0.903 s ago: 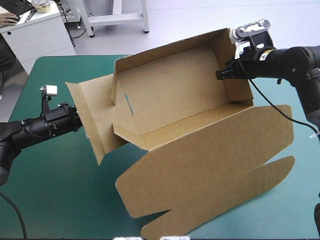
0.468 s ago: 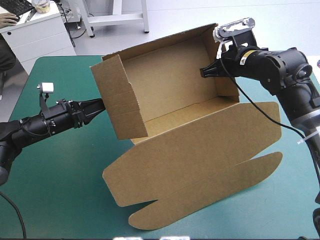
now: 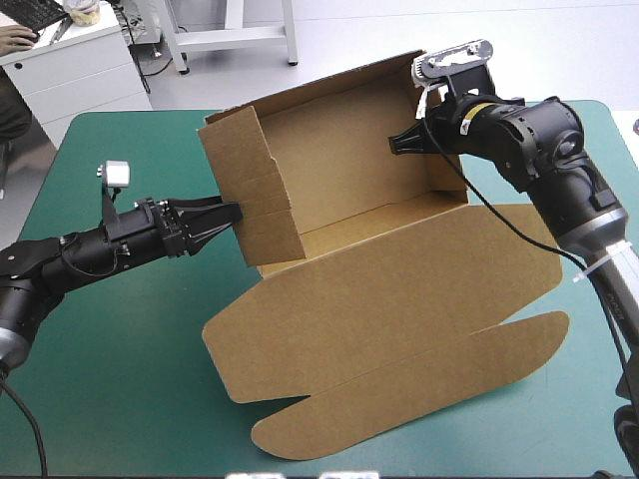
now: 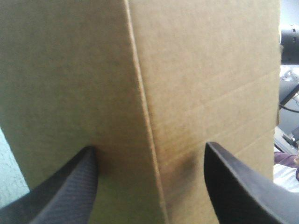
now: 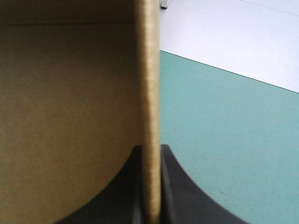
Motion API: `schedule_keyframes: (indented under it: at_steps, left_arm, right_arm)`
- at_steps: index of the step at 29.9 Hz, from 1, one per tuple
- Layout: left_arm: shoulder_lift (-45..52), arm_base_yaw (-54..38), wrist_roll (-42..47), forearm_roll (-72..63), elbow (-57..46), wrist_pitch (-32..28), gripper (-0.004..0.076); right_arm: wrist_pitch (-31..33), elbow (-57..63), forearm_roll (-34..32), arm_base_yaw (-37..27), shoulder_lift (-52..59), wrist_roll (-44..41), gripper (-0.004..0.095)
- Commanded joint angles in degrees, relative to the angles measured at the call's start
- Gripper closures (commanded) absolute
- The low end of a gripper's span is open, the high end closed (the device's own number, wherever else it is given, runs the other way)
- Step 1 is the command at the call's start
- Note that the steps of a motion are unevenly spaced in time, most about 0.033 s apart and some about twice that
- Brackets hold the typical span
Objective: Fold the box
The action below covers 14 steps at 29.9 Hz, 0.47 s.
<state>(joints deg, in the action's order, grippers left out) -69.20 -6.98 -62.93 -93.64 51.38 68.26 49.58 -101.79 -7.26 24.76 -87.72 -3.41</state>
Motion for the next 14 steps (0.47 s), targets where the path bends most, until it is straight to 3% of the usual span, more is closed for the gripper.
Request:
schedule_keyframes:
  at_steps: [1, 5, 10, 14]
  left_arm:
    - [1.3, 2.3, -0.1, -6.4, 2.2, -1.3, 0.0258]
    - [1.3, 8.1, 1.5, -0.9, 5.9, -11.1, 0.0258]
    - [1.3, 17.0, 15.2, 18.4, 14.9, -29.8, 0.0258]
    - [-0.6, 22.0, 32.0, 40.1, 22.0, -33.3, 0.0258]
  right_arm:
    - [-5.8, -1.7, -0.3, 0.2, 2.3, -1.7, 0.0922]
    - [-6.6, -1.7, -0.9, 0.2, 1.7, -1.7, 0.0922]
    - [-6.4, -1.7, -1.8, 0.2, 0.4, -2.4, 0.0922]
    - [-7.6, -1.7, -1.8, 0.2, 0.0, -3.6, 0.0922]
